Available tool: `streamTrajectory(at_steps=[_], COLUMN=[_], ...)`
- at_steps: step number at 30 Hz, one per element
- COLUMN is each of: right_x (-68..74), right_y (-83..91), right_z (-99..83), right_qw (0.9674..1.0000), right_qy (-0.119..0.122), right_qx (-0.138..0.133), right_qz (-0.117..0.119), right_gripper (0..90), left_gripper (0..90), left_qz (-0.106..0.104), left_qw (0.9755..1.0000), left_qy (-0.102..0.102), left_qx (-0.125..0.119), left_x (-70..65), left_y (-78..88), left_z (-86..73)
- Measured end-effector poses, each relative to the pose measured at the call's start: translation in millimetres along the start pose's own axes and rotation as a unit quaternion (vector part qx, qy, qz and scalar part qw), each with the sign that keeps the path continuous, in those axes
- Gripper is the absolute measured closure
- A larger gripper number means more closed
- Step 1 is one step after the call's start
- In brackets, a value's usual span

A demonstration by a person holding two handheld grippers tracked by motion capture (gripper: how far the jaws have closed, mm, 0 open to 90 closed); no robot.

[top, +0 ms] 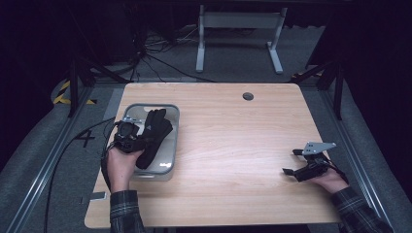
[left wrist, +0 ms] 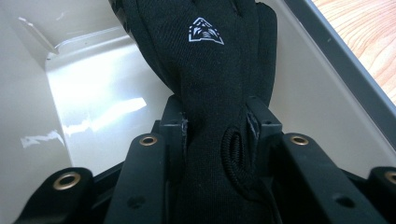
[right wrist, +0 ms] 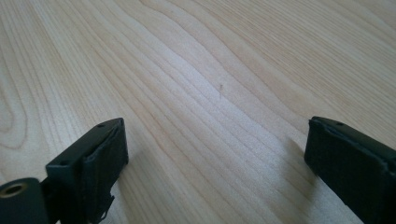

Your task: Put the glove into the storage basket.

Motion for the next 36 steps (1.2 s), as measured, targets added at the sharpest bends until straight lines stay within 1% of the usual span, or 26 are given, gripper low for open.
streamTrajectory(at_steps=[3,4,5,6,7,8,9,10,12,15,18,19,20,22,23,24,25,26,28,31,33,34,35,36], right_x=[0.0,0.0,0.0,0.0,0.0,0.0,0.0,0.0,0.0,0.0,0.0,0.0,0.0,0.0,0.0,0.0,0.0,0.0,0.1,0.2,0.2,0.2,0.2,0.3], right_y=[0.0,0.0,0.0,0.0,0.0,0.0,0.0,0.0,0.0,0.0,0.0,0.0,0.0,0.1,0.0,0.1,0.0,0.0,0.1,0.3,0.3,0.4,0.4,0.4], right_z=[0.0,0.0,0.0,0.0,0.0,0.0,0.0,0.0,0.0,0.0,0.0,0.0,0.0,0.0,0.0,0.0,0.0,0.0,0.0,-0.2,-0.3,-0.3,-0.3,-0.3], right_qw=[1.0000,1.0000,1.0000,1.0000,1.0000,1.0000,1.0000,1.0000,1.0000,1.0000,1.0000,1.0000,1.0000,1.0000,1.0000,1.0000,1.0000,1.0000,1.0000,1.0000,1.0000,1.0000,1.0000,1.0000], right_qy=[0.000,0.000,0.000,0.000,0.000,0.000,0.000,0.000,0.000,0.000,0.000,0.000,0.000,0.000,0.000,0.000,0.000,0.000,0.000,0.000,0.000,0.000,0.000,0.000], right_qx=[0.000,0.000,0.000,0.000,0.000,0.000,0.000,0.000,0.000,0.000,0.000,0.000,0.000,0.000,0.000,0.000,0.000,0.000,0.000,0.000,0.000,0.000,0.000,0.000], right_qz=[0.000,0.000,0.000,0.000,0.000,0.000,0.000,0.000,0.000,0.000,0.000,0.000,0.000,0.000,0.000,0.000,0.000,0.000,0.000,0.000,0.000,0.000,0.000,0.000], right_gripper=[6.6,6.6,6.6,6.6,6.6,6.6,6.6,6.6,6.6,6.6,6.6,6.6,6.6,6.6,6.6,6.6,6.6,6.6,6.6,6.6,6.6,6.5,6.5,6.5], left_gripper=[61.8,58.7,53.4,47.7,44.1,42.9,38.5,35.5,34.3,31.5,28.7,27.9,27.6,27.3,27.0,26.7,26.5,26.3,26.0,25.3,25.0,25.0,24.6,24.5], left_qz=[0.001,0.004,0.008,0.013,0.010,0.007,0.010,0.010,0.009,0.000,-0.011,-0.016,-0.016,-0.028,-0.035,-0.048,-0.054,-0.054,-0.065,-0.075,-0.082,-0.083,-0.090,-0.093], left_qw=[0.9999,0.9999,0.9998,0.9997,0.9998,0.9998,0.9998,0.9998,0.9996,0.9995,0.9990,0.9987,0.9987,0.9981,0.9975,0.9963,0.9957,0.9957,0.9943,0.9929,0.9914,0.9911,0.9898,0.9892], left_qy=[0.008,0.013,0.016,0.018,0.019,0.017,0.014,0.014,0.010,0.000,-0.015,-0.024,-0.024,-0.034,-0.042,-0.050,-0.057,-0.057,-0.069,-0.079,-0.091,-0.094,-0.101,-0.102], left_qx=[0.006,0.009,0.010,0.007,0.000,-0.007,-0.014,-0.014,-0.025,-0.032,-0.039,-0.041,-0.041,-0.044,-0.045,-0.050,-0.050,-0.050,-0.049,-0.048,-0.046,-0.045,-0.046,-0.047], left_x=[2.3,4.0,4.9,6.0,6.3,6.2,6.0,6.0,4.5,-2.4,-17.8,-24.0,-24.0,-35.7,-41.6,-52.4,-59.4,-59.4,-71.2,-84.7,-94.7,-97.6,-105.8,-110.1], left_y=[-0.5,-0.9,-0.9,-0.7,0.6,2.2,3.7,3.7,6.0,5.6,1.2,-0.8,-0.8,-4.6,-6.9,-11.0,-13.6,-13.6,-19.2,-26.5,-33.3,-35.4,-41.4,-44.7], left_z=[-2.1,-3.0,-3.5,-3.6,-3.2,-2.5,-1.6,-1.6,-0.1,4.2,12.4,15.7,15.7,21.3,24.1,28.5,30.8,30.8,34.6,38.1,40.4,40.8,41.9,42.1])
Point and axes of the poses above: each handheld gripper's, and its own axes: y roughly backward along the jaws, z roughly out of its top, x roughly to its left, the point moved 7 cm from there along -y, roughly forward along the jaws, and after that the axes turned 15 degrees about -z, right-handed, at the moved point
